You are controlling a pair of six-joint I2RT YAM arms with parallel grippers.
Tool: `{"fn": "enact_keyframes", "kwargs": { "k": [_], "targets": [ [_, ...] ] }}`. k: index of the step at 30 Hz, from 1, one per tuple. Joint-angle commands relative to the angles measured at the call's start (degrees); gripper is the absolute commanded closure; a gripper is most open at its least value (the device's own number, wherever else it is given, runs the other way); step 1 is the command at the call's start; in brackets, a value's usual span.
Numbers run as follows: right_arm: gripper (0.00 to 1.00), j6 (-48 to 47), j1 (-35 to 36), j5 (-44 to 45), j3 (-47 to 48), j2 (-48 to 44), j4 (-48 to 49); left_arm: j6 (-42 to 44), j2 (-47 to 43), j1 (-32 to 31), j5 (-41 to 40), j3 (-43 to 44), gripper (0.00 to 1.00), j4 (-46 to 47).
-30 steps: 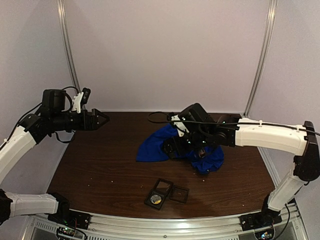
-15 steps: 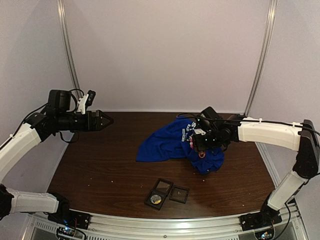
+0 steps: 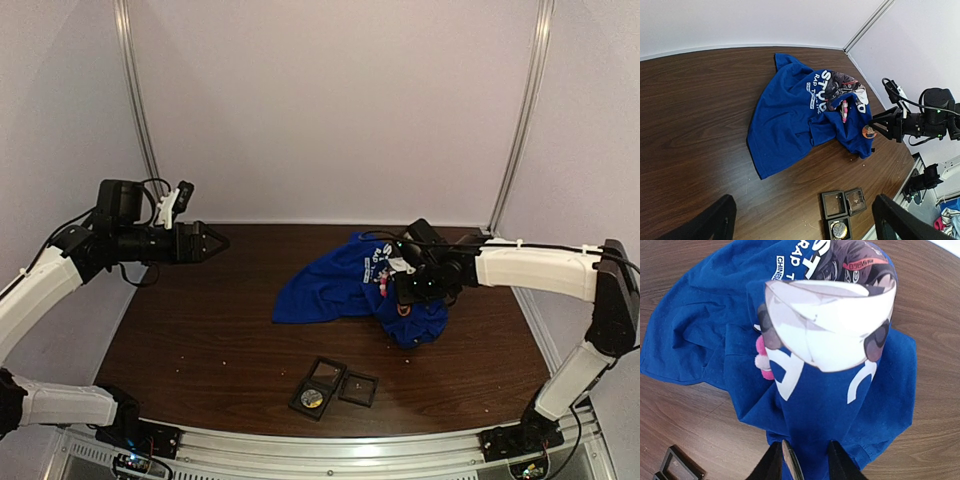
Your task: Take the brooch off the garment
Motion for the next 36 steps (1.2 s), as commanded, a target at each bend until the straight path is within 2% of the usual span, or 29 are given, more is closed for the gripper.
{"fn": "enact_keyframes", "kwargs": {
  "k": [1,5,10,20,21,24,28,30,34,36],
  "targets": [
    [0.75,1.67,-0.36,-2.22,-2.29,0.91,0.64,-0.78,-0.02,-1.20,0.47,-0.13,0.03,1.87],
    [0.99,2.11,-0.36,-6.69,-2.35,1.34,3.24,-1.33,-0.56,-1.97,0.09,-0.21,0.03,2.25],
    [1.00,4.65,0.58,-17.44,-0.69,2.42,12.50,-4.92,-2.72,-3.37,-0.63,-3.12,0.03,4.87],
    [0.99,8.28,5.52,-21.50,18.22,21.07,20.38,-14.78,-9.09,-5.82,-4.70,-15.26,0.03,14.35],
    [0.93,8.27,5.57,-21.78,19.98,21.95,20.30,-15.23,-9.27,-6.54,-5.52,-15.80,0.02,14.64],
    [0.63,7.98,5.54,-21.55,21.59,21.73,20.61,-16.58,-9.14,-8.95,-8.43,-17.01,0.03,15.41],
    [0.40,6.87,5.25,-17.24,17.70,15.66,19.83,-18.44,-5.74,-13.46,-12.18,-17.48,0.03,18.33],
    [0.35,6.93,4.50,-15.44,13.75,11.28,19.67,-19.59,-2.31,-15.61,-13.30,-17.01,0.03,20.66],
    [0.33,7.13,3.32,-12.35,3.52,1.50,20.02,-22.91,6.92,-18.61,-12.77,-14.27,0.03,26.58],
    [0.33,7.33,3.09,-11.59,-0.76,-2.87,20.60,-25.02,11.56,-18.90,-10.71,-13.26,0.11,30.98]
  ]
}}
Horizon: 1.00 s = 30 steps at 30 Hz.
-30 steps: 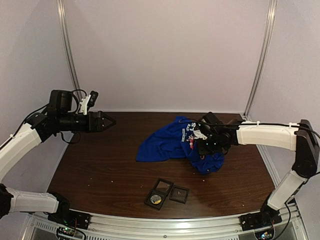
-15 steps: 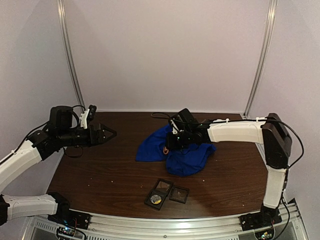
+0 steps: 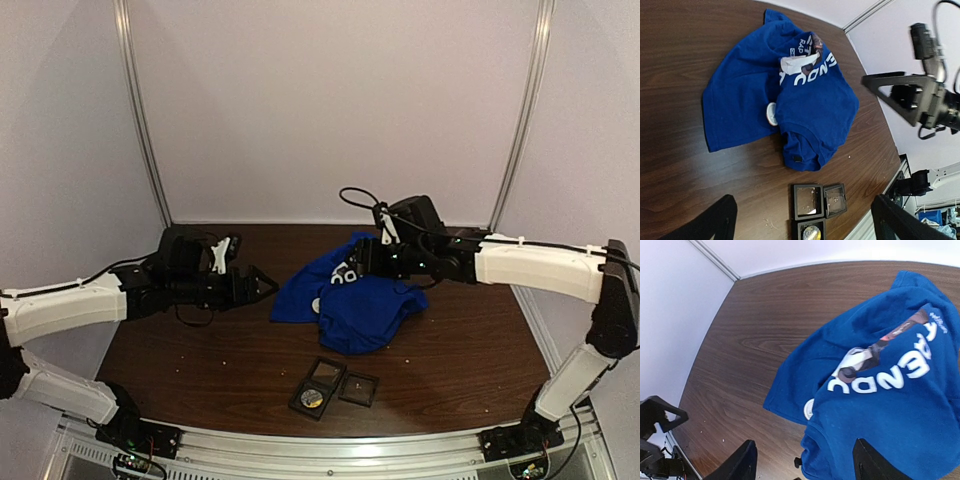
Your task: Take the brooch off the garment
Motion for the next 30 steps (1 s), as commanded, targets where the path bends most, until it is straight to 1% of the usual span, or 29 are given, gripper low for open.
{"fn": "enact_keyframes", "kwargs": {
  "k": [1,3,4,9,14,18,21,22,27,30],
  "targets": [
    [0.33,0.33,-0.94,4.15,-9.48,-8.99,0.85,-5.54,9.03,-1.04,1.63,3.38,0.19,12.10],
    [0.33,0.70,-0.91,3.88,-12.97,-12.62,1.78,-6.75,13.24,-1.04,2.38,5.50,0.29,13.63],
    [0.33,0.91,-1.02,3.69,-14.52,-14.21,2.31,-7.00,15.26,-1.00,2.49,6.70,0.32,13.89],
    [0.34,1.43,-1.03,2.99,-19.51,-19.62,4.58,-10.09,25.13,-0.96,2.84,12.28,0.39,13.77],
    [0.35,1.35,-1.04,3.03,-20.85,-21.83,5.05,-12.25,32.03,-0.96,1.28,17.17,0.48,11.12],
    [0.35,1.22,-1.04,2.53,-21.02,-21.98,5.64,-12.20,35.86,-0.96,1.92,20.07,0.50,10.29],
    [0.35,1.10,-1.04,2.03,-20.87,-21.33,6.00,-11.96,38.68,-0.94,2.28,22.48,0.54,9.13],
    [0.36,1.15,-1.04,1.96,-20.80,-21.15,6.06,-11.83,39.43,-0.90,2.02,23.21,0.55,7.15],
    [0.36,1.34,-1.04,1.61,-20.85,-20.82,6.07,-11.29,42.78,-0.51,1.34,26.11,0.56,3.47],
    [0.36,1.43,-1.04,1.52,-20.93,-20.90,6.07,-11.82,44.73,0.03,2.15,26.56,0.58,3.49]
  ]
}}
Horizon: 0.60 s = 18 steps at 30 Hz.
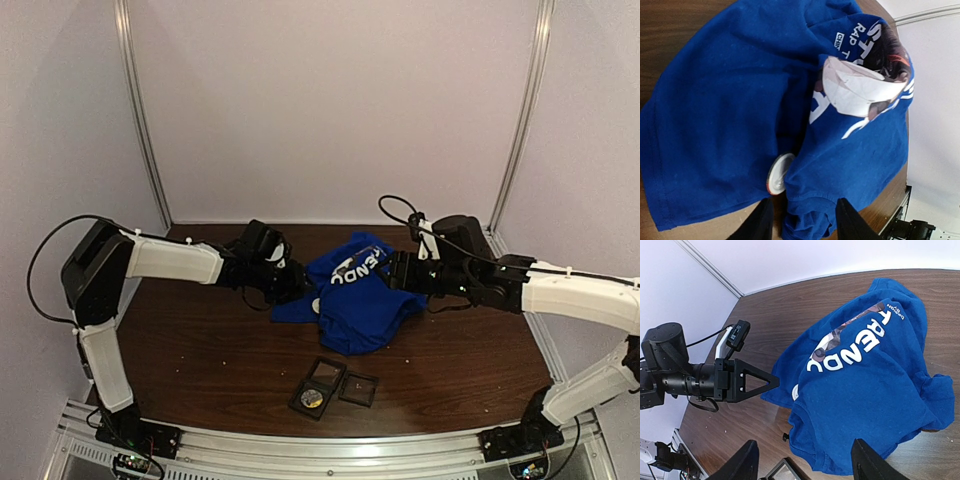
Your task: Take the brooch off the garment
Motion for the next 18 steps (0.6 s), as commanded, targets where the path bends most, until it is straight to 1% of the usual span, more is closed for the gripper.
{"fn": "enact_keyframes", "kwargs": {
  "k": [1,8,15,18],
  "targets": [
    [0.36,0.26,0.01,-0.69,-0.74,0.17,0.65,-0.17,2.76,0.81,0.55,1.71,0.58,-1.74],
    [0.36,0.19,0.01,-0.65,-0.49,0.43,0.51,0.04,6.48,0.82,3.45,3.56,0.63,-1.04],
    [0.37,0.16,0.02,-0.47,-0.30,0.68,0.24,0.10,8.95,0.82,3.87,5.30,0.67,-1.08],
    [0.37,0.17,0.02,-0.40,-0.30,0.82,0.01,0.19,9.99,0.82,4.03,6.26,0.71,-1.60]
  ]
}}
